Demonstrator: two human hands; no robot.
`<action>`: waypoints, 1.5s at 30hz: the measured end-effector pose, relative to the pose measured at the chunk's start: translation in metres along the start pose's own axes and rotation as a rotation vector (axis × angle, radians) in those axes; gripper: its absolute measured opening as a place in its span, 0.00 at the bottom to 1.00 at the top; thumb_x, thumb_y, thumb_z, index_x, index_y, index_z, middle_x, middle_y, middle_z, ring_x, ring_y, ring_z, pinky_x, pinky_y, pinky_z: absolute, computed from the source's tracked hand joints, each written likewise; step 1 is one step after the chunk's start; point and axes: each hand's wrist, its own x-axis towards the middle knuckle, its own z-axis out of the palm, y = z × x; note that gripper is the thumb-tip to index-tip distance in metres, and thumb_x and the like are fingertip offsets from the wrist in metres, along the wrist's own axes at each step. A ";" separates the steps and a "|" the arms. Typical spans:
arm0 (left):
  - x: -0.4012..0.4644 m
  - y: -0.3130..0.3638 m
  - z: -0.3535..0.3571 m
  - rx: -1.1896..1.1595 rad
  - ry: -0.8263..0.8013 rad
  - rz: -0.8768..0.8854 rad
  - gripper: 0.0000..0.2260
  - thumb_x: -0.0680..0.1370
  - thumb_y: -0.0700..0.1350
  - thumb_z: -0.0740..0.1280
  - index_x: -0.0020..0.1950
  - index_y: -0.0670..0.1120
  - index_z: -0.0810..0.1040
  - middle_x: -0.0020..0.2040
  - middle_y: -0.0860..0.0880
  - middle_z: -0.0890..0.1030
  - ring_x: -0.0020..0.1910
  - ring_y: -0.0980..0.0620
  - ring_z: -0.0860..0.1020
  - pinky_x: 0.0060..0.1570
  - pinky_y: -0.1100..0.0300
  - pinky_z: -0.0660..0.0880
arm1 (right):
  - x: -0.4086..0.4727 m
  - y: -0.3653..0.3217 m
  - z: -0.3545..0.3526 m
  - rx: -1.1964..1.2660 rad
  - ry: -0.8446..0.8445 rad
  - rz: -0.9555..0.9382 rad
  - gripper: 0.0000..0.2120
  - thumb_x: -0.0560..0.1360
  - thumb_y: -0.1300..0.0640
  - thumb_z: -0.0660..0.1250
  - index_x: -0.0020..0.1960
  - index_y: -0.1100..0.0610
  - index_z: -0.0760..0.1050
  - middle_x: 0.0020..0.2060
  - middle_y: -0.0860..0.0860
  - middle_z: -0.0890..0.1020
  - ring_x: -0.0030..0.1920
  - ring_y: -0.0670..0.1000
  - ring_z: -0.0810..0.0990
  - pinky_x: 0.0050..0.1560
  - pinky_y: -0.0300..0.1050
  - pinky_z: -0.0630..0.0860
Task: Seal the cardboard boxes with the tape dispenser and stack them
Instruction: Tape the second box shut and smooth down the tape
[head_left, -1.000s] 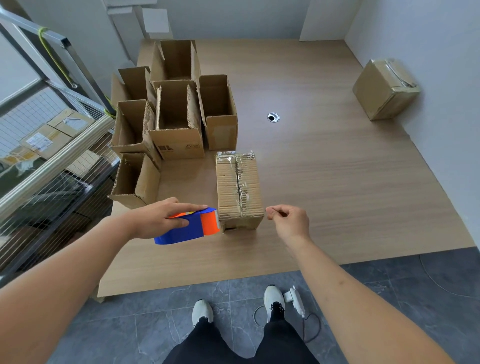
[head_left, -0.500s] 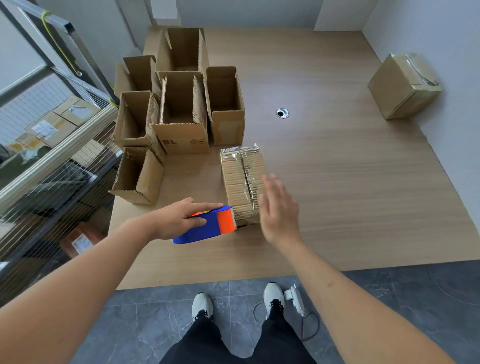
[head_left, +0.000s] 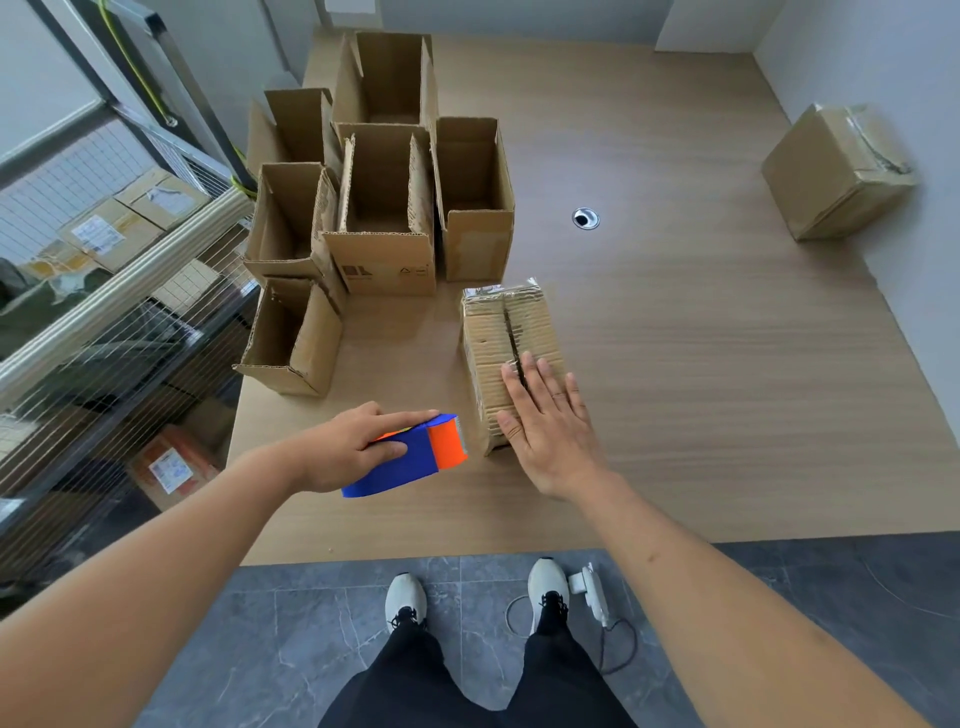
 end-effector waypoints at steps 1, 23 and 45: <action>0.004 0.003 0.003 0.053 0.024 -0.004 0.22 0.86 0.57 0.55 0.75 0.78 0.53 0.54 0.51 0.71 0.51 0.52 0.73 0.53 0.54 0.70 | 0.000 0.000 -0.001 0.005 -0.005 0.001 0.33 0.80 0.35 0.31 0.82 0.44 0.35 0.81 0.46 0.36 0.80 0.46 0.31 0.79 0.52 0.30; 0.031 -0.008 0.051 0.281 0.358 -0.253 0.29 0.81 0.65 0.59 0.79 0.70 0.49 0.57 0.45 0.69 0.50 0.44 0.71 0.53 0.52 0.72 | -0.003 -0.011 -0.012 0.079 0.017 0.037 0.36 0.80 0.31 0.45 0.83 0.45 0.45 0.83 0.47 0.43 0.81 0.47 0.37 0.78 0.50 0.30; 0.045 0.038 0.033 0.281 0.479 -0.248 0.26 0.81 0.47 0.63 0.80 0.51 0.61 0.63 0.42 0.66 0.56 0.41 0.73 0.58 0.49 0.76 | -0.001 -0.039 -0.007 -0.035 0.140 0.122 0.37 0.79 0.36 0.55 0.82 0.54 0.54 0.82 0.56 0.53 0.82 0.57 0.48 0.80 0.62 0.41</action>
